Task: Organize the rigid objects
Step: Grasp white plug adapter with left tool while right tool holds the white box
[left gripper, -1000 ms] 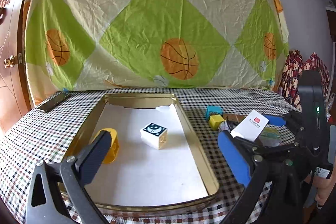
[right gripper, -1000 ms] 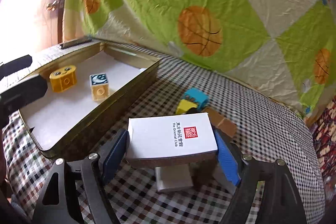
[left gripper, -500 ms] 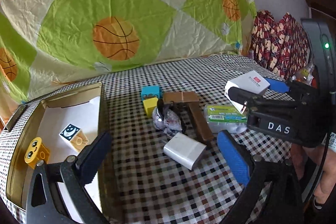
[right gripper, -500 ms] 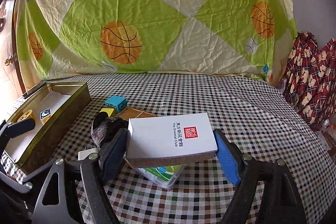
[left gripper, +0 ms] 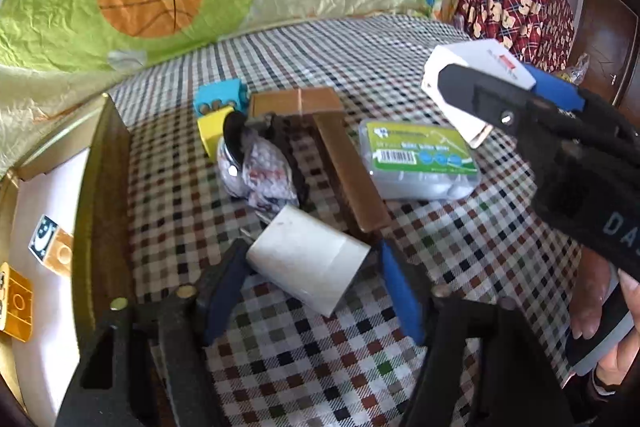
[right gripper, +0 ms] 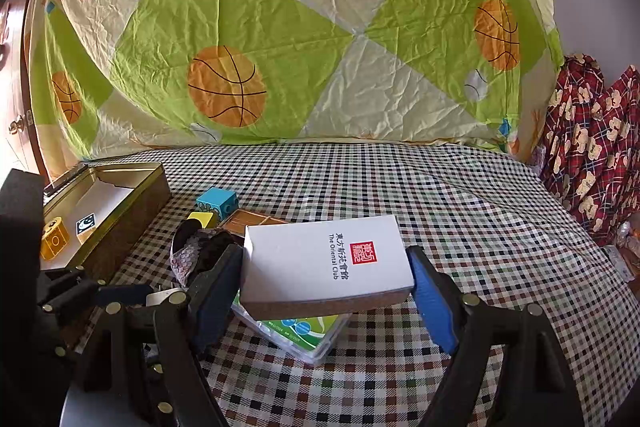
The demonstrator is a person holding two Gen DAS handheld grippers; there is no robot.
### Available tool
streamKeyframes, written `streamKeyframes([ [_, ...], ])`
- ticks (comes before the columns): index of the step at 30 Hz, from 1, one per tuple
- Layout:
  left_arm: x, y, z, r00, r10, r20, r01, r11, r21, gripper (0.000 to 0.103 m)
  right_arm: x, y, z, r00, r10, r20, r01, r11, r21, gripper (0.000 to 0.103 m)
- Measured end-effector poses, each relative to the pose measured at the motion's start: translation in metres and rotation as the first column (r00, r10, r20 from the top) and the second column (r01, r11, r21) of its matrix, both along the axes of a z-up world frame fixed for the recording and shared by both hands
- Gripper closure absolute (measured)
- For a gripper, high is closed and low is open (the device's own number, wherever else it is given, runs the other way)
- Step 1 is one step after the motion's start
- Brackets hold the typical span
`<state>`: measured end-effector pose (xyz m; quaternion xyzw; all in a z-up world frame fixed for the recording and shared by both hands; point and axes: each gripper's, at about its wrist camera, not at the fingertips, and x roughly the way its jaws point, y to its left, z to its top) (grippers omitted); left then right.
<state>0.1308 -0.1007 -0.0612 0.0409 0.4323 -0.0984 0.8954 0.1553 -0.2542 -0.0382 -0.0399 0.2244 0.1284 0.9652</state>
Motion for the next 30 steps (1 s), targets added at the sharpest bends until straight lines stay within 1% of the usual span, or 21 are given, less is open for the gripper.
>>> streamKeyframes([
  [3,-0.002,0.007,0.002,1.000,0.012,0.009,-0.012,0.999,-0.043,0.044,0.001,0.000,0.000,1.000,0.000,0.000,0.000,1.000,-0.001,0.021],
  [6,-0.009,0.013,0.007,0.998,0.030,0.056,-0.026,0.997,-0.070,0.044,0.000,0.001,0.000,1.000,0.000,0.010,0.000,1.000,0.000,0.021],
  [11,-0.018,0.015,0.017,0.989,0.056,0.138,-0.047,0.997,-0.064,0.044,-0.001,0.000,0.001,1.000,0.002,0.020,-0.002,1.000,0.000,0.021],
  [20,-0.023,0.024,0.029,0.970,0.102,0.222,-0.085,0.993,-0.083,0.044,-0.002,-0.001,0.001,1.000,0.005,0.018,-0.005,1.000,-0.003,0.021],
  [23,-0.029,0.027,0.033,0.957,0.131,0.258,-0.110,0.989,-0.095,0.044,-0.002,0.000,0.001,1.000,0.008,0.016,-0.008,1.000,-0.005,0.021],
  [27,-0.039,0.035,0.038,0.930,0.186,0.316,-0.158,0.981,-0.114,0.044,0.002,0.002,-0.002,1.000,0.003,-0.005,-0.003,1.000,-0.017,0.021],
  [30,-0.045,0.038,0.041,0.910,0.215,0.355,-0.182,0.975,-0.124,0.044,0.002,0.002,-0.001,1.000,-0.002,-0.006,0.001,1.000,-0.017,0.021],
])
